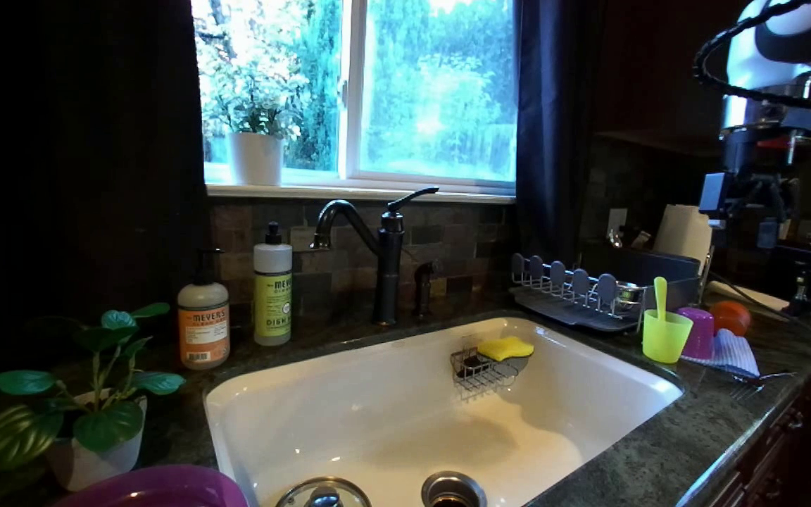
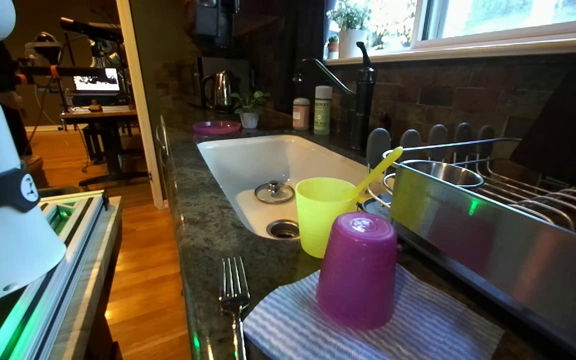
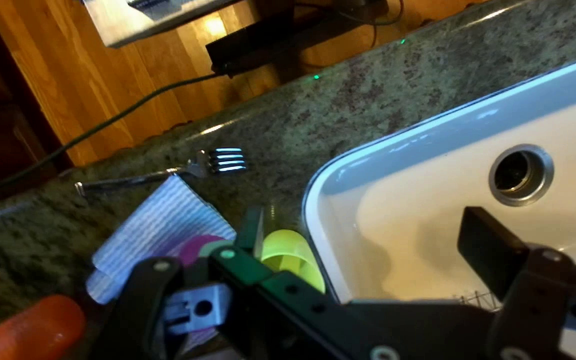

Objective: Pick up the fork on the counter and put it on the pink plate

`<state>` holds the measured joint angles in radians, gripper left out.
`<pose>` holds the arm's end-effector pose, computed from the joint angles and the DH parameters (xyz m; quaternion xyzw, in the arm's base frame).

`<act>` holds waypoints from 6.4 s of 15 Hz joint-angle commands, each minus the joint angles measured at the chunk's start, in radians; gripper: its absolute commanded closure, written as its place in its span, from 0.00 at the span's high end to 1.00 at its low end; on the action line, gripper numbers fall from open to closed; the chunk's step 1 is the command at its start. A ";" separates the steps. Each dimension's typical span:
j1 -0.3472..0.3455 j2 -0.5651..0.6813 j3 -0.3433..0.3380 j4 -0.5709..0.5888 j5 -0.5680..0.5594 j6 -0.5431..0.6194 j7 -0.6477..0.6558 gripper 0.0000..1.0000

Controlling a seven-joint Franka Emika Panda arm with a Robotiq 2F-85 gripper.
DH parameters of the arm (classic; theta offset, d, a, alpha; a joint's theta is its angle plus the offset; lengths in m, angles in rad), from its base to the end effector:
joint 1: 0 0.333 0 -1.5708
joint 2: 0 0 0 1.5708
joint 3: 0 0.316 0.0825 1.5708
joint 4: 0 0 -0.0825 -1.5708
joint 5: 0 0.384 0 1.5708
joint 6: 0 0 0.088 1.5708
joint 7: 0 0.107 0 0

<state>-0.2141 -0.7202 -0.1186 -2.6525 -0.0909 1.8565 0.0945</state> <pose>0.3025 -0.1118 0.4512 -0.9826 0.1817 0.0392 0.0001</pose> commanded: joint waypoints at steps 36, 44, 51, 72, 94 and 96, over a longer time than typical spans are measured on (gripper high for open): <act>-0.388 0.472 -0.133 -0.095 -0.050 0.657 0.541 1.00; -0.384 0.585 -0.127 -0.095 -0.099 0.798 0.842 0.84; -0.318 0.645 -0.109 -0.095 -0.214 0.863 1.067 0.64; -0.237 0.552 -0.105 -0.090 -0.425 0.731 1.493 1.00; -0.224 0.562 -0.138 -0.097 -0.474 0.788 1.643 1.00; -0.205 0.584 -0.153 -0.090 -0.397 0.800 1.502 1.00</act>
<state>-0.4520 -0.1709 -0.2386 -2.7426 -0.5870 2.6131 1.7615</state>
